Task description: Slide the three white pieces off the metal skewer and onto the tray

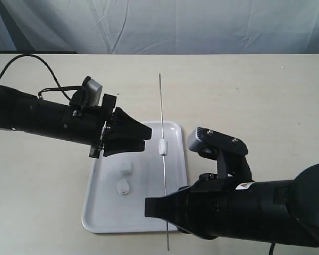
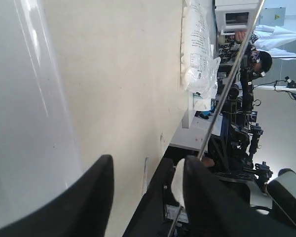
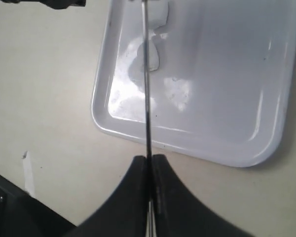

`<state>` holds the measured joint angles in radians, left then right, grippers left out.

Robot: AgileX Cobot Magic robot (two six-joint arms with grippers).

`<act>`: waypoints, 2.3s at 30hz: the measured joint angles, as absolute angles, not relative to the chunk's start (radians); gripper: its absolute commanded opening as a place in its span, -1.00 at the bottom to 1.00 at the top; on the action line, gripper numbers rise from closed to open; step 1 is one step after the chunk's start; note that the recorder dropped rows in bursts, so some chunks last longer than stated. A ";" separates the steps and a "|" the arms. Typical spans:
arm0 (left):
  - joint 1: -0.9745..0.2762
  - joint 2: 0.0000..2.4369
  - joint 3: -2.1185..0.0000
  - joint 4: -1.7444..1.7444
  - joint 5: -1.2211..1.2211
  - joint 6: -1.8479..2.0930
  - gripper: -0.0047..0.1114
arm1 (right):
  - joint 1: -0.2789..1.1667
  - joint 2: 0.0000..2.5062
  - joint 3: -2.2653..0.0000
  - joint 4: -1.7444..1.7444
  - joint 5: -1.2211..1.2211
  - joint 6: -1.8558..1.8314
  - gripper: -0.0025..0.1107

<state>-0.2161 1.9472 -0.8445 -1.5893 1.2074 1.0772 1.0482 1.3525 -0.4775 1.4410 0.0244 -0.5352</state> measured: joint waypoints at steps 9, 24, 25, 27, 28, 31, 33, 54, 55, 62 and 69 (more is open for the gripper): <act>-0.280 1.947 -0.845 -1.604 1.209 1.106 -0.17 | 1.048 1.365 -0.482 1.448 0.053 -0.535 -0.97; -0.307 1.947 -0.845 -1.616 1.209 1.118 -0.32 | 1.048 1.381 -0.521 1.449 0.066 -0.535 -0.97; -0.307 1.947 -0.845 -1.612 1.209 1.114 -0.31 | 1.048 1.381 -0.521 1.449 0.064 -0.535 -0.97; -0.307 1.947 -0.845 -1.605 1.211 1.109 -0.31 | 1.048 1.385 -0.521 1.449 0.058 -0.535 -0.97; -0.307 1.943 -0.845 -1.604 1.211 1.107 -0.31 | 1.048 1.391 -0.521 1.449 0.056 -0.535 -0.97; -0.307 1.925 -0.845 -1.609 1.209 1.106 -0.31 | 1.048 1.412 -0.521 1.449 0.052 -0.537 -0.97; -0.307 1.913 -0.845 -1.613 1.205 1.103 -0.26 | 1.048 1.426 -0.521 1.449 0.052 -0.539 -0.97; -0.307 1.896 -0.845 -1.500 1.200 1.103 -0.09 | 1.048 1.435 -0.542 1.425 0.032 -0.541 -0.97; -0.307 1.896 -0.845 -1.500 1.200 1.103 -0.09 | 1.048 1.435 -0.545 1.425 0.032 -0.541 -0.97; -0.307 1.896 -0.845 -1.483 1.206 1.103 -0.12 | 1.048 1.435 -0.549 1.423 0.020 -0.543 -0.97; -0.307 1.896 -0.845 -1.478 1.206 1.103 -0.58 | 1.048 1.435 -0.549 1.423 0.014 -0.541 -0.97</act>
